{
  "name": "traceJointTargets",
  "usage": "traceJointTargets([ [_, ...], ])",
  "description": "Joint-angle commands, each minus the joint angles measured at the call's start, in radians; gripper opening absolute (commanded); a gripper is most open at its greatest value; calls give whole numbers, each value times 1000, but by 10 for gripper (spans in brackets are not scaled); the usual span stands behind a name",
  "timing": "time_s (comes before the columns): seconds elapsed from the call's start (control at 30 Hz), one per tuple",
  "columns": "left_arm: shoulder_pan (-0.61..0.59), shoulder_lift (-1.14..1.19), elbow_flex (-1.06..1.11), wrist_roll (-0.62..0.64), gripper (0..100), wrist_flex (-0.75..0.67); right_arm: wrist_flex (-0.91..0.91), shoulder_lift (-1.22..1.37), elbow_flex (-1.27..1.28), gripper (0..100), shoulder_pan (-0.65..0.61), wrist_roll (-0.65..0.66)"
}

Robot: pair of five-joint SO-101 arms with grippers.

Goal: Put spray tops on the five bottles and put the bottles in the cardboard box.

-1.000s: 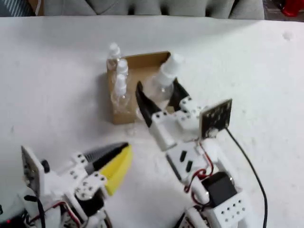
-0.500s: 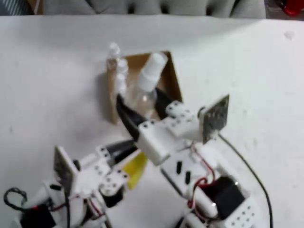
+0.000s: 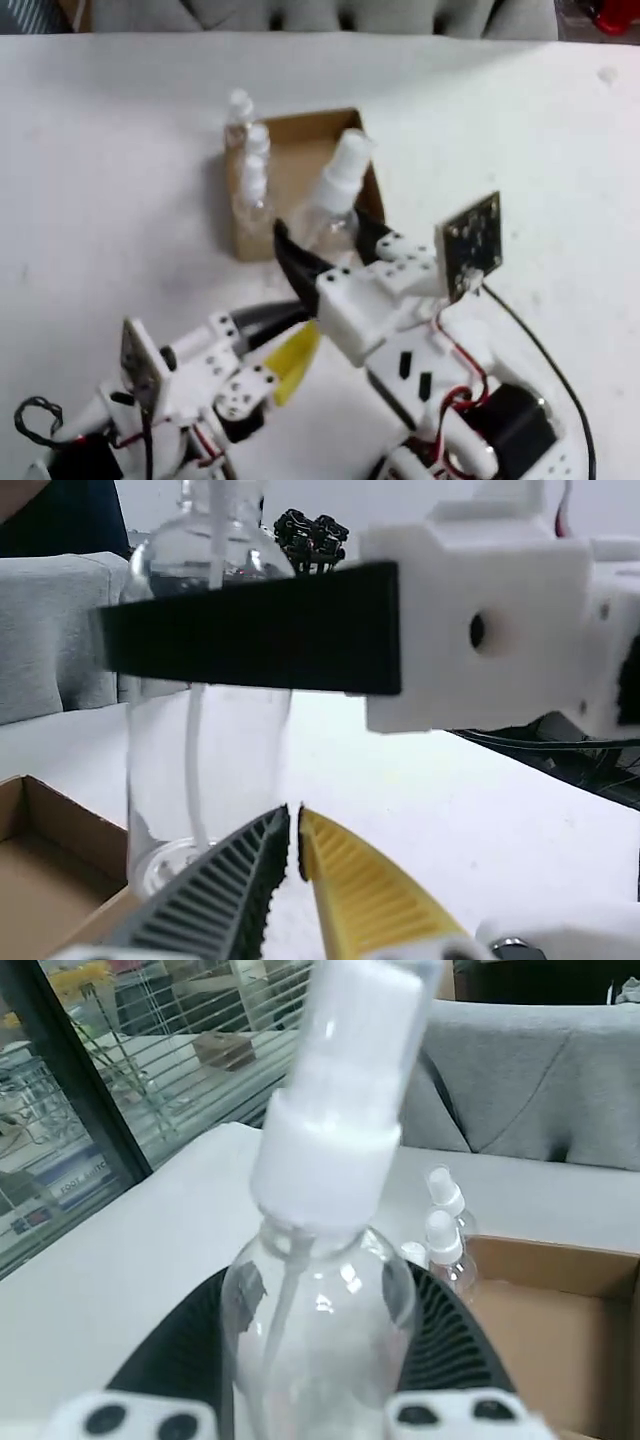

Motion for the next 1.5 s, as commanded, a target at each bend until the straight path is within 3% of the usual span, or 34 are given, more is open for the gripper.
traceJointTargets([
  [0.0,-67,5,9,-6,20,-29,54,-22,-95,17,-27,-5],
  [0.13,-65,5,46,-6,20,-29,81,-61,-118,17,-33,0],
  [0.33,-62,5,101,-8,20,-29,99,-150,-78,18,-145,87],
  [0.63,-67,5,104,-9,20,-25,91,-170,-15,18,-150,95],
  [0.9,-73,5,103,-11,20,54,-39,-163,-2,18,58,155],
  [1.0,-145,5,104,-11,20,97,-74,-127,23,18,137,192],
  [1.23,-498,5,106,-11,20,152,-223,44,110,18,308,196],
  [1.47,-737,5,244,-12,20,89,-509,236,245,18,340,196],
])
